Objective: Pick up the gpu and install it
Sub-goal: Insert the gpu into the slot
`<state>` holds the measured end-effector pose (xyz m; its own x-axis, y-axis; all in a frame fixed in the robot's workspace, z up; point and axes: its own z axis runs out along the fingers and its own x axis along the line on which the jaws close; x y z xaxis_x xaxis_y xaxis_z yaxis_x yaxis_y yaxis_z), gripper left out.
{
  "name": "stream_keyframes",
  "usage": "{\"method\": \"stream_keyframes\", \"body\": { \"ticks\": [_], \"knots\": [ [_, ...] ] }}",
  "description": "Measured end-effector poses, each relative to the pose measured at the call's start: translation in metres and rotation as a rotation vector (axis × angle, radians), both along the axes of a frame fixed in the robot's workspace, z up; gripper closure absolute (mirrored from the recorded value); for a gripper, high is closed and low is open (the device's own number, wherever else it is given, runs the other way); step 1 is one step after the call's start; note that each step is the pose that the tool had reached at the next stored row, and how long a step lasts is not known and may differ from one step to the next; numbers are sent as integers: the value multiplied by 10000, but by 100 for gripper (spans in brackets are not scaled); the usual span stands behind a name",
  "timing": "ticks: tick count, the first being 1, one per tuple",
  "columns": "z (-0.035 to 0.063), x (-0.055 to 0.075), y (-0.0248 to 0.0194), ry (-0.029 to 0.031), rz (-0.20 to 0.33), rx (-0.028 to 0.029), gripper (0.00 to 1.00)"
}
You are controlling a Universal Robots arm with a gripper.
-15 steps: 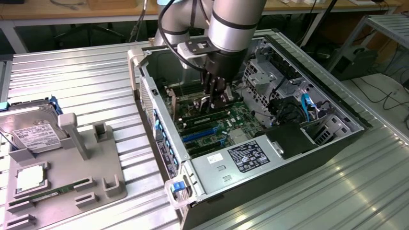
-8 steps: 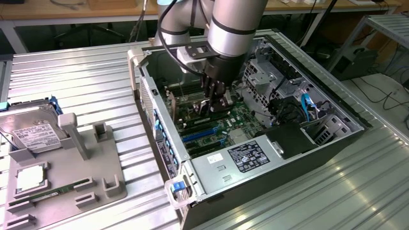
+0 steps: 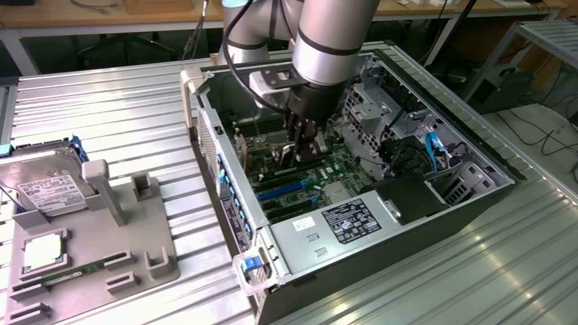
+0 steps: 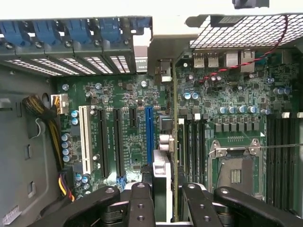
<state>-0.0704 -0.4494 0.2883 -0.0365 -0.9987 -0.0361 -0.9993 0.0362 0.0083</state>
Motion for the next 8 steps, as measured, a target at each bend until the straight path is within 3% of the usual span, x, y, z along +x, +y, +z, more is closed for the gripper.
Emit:
{"method": "stream_keyframes", "body": {
  "ticks": [8],
  "knots": [
    [-120,0,-4,25,-2,-2,72]
  ]
}}
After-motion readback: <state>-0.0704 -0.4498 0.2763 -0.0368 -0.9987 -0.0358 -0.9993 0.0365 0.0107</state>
